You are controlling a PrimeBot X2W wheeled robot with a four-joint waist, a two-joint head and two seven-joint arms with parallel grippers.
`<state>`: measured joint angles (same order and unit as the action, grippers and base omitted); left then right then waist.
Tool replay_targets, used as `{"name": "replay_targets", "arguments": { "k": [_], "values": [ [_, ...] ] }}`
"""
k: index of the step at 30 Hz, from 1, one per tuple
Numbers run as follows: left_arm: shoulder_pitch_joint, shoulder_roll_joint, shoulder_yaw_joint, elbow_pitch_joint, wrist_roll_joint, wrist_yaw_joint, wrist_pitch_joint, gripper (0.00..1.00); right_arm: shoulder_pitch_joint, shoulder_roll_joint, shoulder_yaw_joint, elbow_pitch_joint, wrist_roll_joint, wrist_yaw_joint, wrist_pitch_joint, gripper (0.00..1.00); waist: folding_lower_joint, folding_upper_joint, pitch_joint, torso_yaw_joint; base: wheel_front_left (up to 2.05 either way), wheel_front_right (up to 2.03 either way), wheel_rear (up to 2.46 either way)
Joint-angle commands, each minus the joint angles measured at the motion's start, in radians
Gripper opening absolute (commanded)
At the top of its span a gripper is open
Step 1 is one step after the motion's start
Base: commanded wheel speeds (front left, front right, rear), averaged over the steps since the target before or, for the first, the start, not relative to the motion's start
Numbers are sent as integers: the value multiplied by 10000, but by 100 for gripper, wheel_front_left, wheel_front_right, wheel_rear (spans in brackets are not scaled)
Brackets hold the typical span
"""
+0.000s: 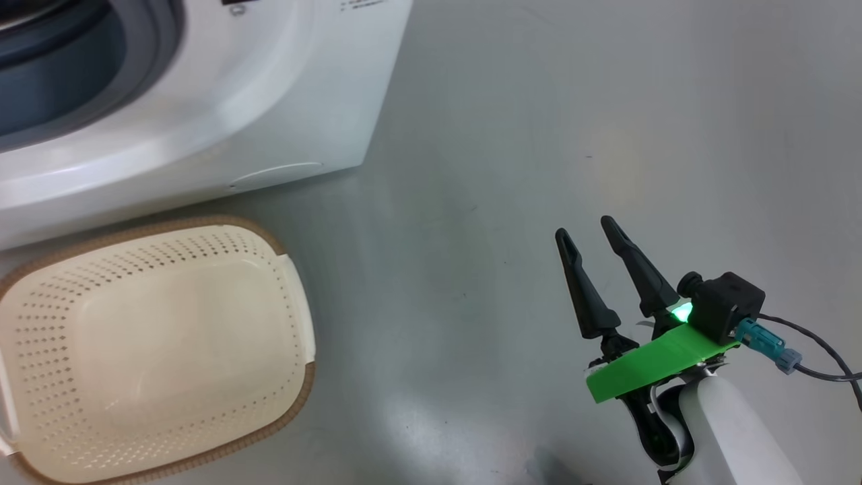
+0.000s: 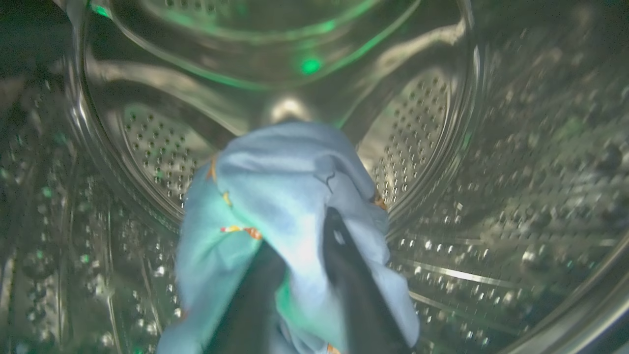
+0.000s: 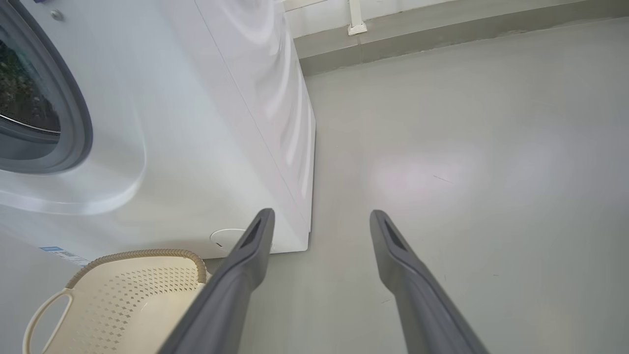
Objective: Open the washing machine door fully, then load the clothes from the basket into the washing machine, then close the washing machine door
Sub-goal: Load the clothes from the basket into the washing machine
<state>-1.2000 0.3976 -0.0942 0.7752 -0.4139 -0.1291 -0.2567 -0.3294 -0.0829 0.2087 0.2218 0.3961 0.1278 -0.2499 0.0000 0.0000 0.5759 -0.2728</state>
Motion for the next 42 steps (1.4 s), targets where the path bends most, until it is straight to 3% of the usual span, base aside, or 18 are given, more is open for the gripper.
{"name": "replay_targets", "arguments": {
  "k": [1, 7, 19, 42],
  "values": [
    [17, 520, 190, 91, 123, -15, -51, 100, 93, 66, 193, -198, -85, 29, -118, 100, 0, 0, 85, -151, 0, 0, 0],
    [219, 425, 418, 721, 257, -15, -51, 100, 116, 98, 170, -179, -85, 29, -118, 100, 0, 0, 37, -96, 0, 0, 0],
    [1407, -174, 932, 463, 381, -15, -51, 100, 109, -72, 129, -121, -150, 29, -118, 100, 0, 0, -305, 308, 0, 0, 0],
    [5773, -1891, 1953, -2265, 1171, -15, -51, 100, 676, -848, -193, 184, -130, 29, -118, 100, 0, 0, -1879, 1355, 0, 0, 0]
  ]
}}
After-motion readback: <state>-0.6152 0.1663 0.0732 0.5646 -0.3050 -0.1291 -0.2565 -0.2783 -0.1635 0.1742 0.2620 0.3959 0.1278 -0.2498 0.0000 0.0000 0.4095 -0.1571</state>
